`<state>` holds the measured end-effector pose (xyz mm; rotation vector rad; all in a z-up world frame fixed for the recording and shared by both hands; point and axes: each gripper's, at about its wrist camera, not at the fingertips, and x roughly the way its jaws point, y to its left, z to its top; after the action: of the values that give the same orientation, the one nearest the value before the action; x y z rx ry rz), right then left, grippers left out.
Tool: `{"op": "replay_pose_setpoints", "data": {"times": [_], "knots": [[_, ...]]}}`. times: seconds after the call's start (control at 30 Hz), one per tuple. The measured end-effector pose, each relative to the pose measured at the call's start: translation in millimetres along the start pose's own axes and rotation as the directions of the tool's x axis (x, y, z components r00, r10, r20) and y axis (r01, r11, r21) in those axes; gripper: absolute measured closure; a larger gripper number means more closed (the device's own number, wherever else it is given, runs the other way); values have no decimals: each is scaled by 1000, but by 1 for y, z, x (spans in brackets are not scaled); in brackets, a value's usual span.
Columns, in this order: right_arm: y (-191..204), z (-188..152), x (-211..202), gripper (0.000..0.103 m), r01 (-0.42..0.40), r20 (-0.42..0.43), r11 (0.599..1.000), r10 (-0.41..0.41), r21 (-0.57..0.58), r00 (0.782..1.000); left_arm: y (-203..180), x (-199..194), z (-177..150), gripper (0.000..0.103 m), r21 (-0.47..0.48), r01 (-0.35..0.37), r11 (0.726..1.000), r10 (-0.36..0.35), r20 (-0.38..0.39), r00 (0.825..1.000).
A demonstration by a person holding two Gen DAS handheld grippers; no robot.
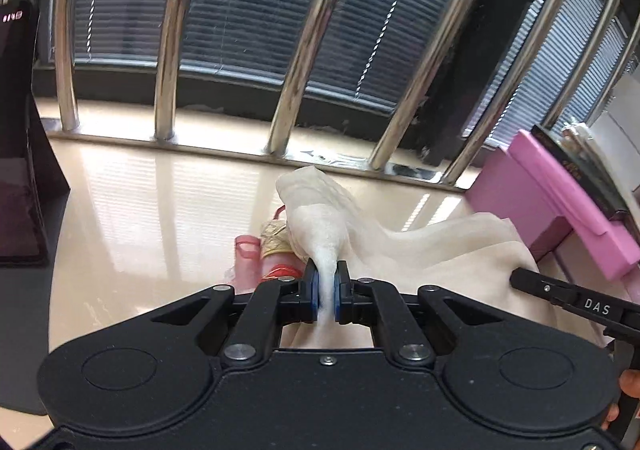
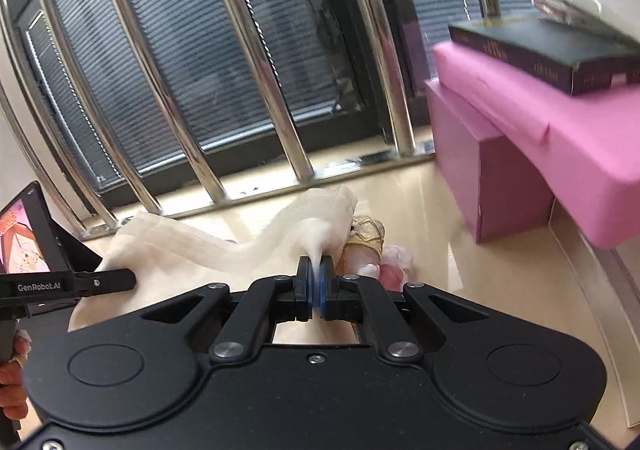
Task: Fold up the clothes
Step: 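Lift the folded garment with both grippers and carry it to the clothes stack, then lower the garment onto the folded stack and open both grippers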
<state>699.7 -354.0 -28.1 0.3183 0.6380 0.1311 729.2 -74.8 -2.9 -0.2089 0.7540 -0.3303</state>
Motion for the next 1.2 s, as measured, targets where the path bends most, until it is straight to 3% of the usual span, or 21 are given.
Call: {"op": "replay_pose_setpoints", "data": {"times": [0.13,0.23,0.27,0.3,0.37,0.43,0.5,0.67,0.87,1.2], "knots": [[0,-5,5,98,8,-16,1000,-8,5,1000,8,3,-3,90,-25,-1,1000,1,5,1000],[1,-6,2,87,21,-8,1000,-21,9,1000,8,-3,-5,72,-18,-22,1000,22,32,999],[0,-5,-1,76,29,4,1000,-29,9,1000,6,-6,-5,57,-12,-35,999,35,49,998],[-1,-4,-5,58,30,18,999,-30,12,999,5,-9,-4,37,-9,-50,999,51,69,996],[-5,-2,-12,35,23,26,999,-24,27,999,4,-19,-4,14,-14,-87,996,88,110,990],[-8,0,-21,28,21,31,999,-22,38,999,3,-29,-5,13,-7,-100,995,100,134,986],[-7,1,-32,13,29,42,999,-30,30,999,0,-36,-6,5,-4,-114,993,113,137,984],[1,-3,-60,0,36,52,999,-36,-6,998,-9,-59,-19,0,3,-138,990,136,141,981],[22,-20,-94,0,65,40,995,-63,-71,997,-18,-93,-43,0,-10,-106,994,107,122,987],[62,-77,-168,0,27,29,990,-23,-136,999,-39,-174,-102,0,60,-155,986,144,161,976]]}}
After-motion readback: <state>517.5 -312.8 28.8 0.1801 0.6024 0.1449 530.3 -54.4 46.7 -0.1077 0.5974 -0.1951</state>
